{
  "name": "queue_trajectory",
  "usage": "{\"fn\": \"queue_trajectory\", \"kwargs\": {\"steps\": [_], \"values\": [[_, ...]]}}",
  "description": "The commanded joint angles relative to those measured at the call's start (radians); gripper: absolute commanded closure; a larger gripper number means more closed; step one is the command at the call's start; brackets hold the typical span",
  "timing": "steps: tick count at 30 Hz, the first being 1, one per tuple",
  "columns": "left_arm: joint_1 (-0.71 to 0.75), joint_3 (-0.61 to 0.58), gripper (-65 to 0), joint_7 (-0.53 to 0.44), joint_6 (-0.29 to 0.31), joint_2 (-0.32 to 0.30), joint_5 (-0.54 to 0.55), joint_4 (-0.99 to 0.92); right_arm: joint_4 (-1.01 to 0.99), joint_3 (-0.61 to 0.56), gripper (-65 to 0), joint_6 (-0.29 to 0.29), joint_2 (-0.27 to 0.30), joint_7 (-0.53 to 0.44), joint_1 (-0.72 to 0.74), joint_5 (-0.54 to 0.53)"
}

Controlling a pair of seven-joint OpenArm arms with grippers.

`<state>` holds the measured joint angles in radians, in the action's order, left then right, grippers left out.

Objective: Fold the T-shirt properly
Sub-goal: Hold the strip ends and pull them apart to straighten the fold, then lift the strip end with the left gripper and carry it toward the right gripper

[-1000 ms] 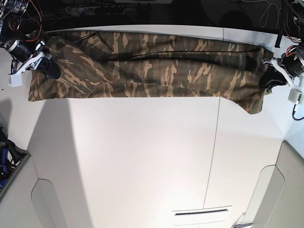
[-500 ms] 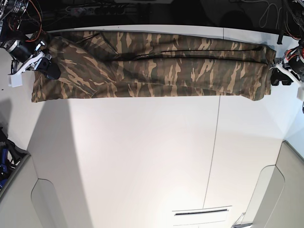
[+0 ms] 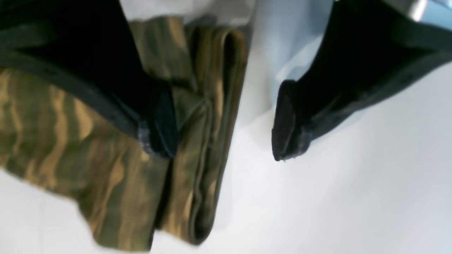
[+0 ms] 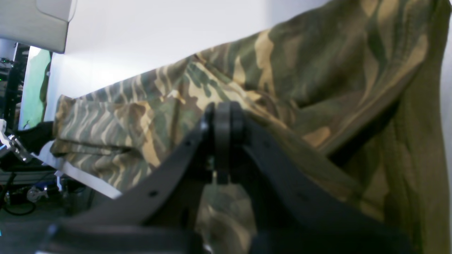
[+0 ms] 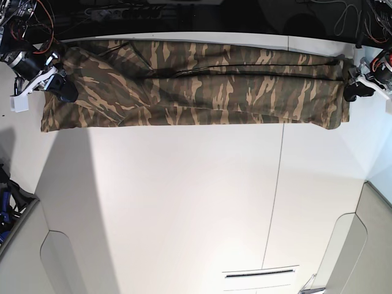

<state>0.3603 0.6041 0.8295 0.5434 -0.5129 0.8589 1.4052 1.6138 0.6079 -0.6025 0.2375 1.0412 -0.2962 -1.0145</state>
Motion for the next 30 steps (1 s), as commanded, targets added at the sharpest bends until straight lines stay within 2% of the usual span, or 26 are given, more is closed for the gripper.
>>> {"fn": "queue_trajectory", "kwargs": {"steps": [1, 11, 14, 15, 16, 17, 19, 20, 24, 30], "values": [[0.003, 0.004, -45.2, 0.006, 0.009, -0.016, 0.011, 0.005, 0.017, 0.007, 0.0, -0.004, 0.014, -0.010, 0.005, -0.024], [0.003, 0.004, -45.1, 0.166, 0.119, -0.016, 0.199, 0.005, 0.017, 0.007, 0.0, -0.004, 0.014, -0.005, 0.005, -0.025], [0.003, 0.004, -44.8, 0.177, 0.135, -0.016, 0.249, 0.005, 0.017, 0.007, 0.0, -0.004, 0.014, -0.005, 0.005, -0.025], [0.003, 0.004, -42.6, 0.177, 0.136, -0.016, 0.265, 0.005, 0.017, 0.007, 0.0, -0.004, 0.014, -0.005, 0.005, -0.025], [0.003, 0.004, -36.6, 0.177, 0.151, -0.016, 0.280, 0.005, 0.017, 0.007, 0.0, -0.004, 0.014, -0.005, 0.005, -0.025], [0.003, 0.004, -27.9, 0.177, 0.155, -0.016, 0.290, 0.005, 0.017, 0.007, 0.0, -0.004, 0.014, -0.005, 0.005, -0.025], [0.003, 0.004, -6.3, 0.177, 0.155, -0.016, 0.303, 0.005, 0.017, 0.007, 0.0, -0.004, 0.014, -0.005, 0.005, -0.026], [0.003, 0.004, 0.0, 0.176, 0.155, -0.017, 0.312, 0.006, 0.017, 0.007, 0.0, -0.004, 0.014, -0.005, 0.005, -0.026], [0.002, 0.004, 0.0, 0.174, 0.155, -0.017, 0.357, 0.027, 0.017, 0.007, 0.0, -0.004, 0.014, -0.005, 0.005, -0.026], [0.003, 0.006, 0.0, 0.204, 0.155, -0.023, 0.352, 0.173, 0.017, 0.007, 0.0, -0.004, 0.014, -0.005, 0.008, -0.026]]}}
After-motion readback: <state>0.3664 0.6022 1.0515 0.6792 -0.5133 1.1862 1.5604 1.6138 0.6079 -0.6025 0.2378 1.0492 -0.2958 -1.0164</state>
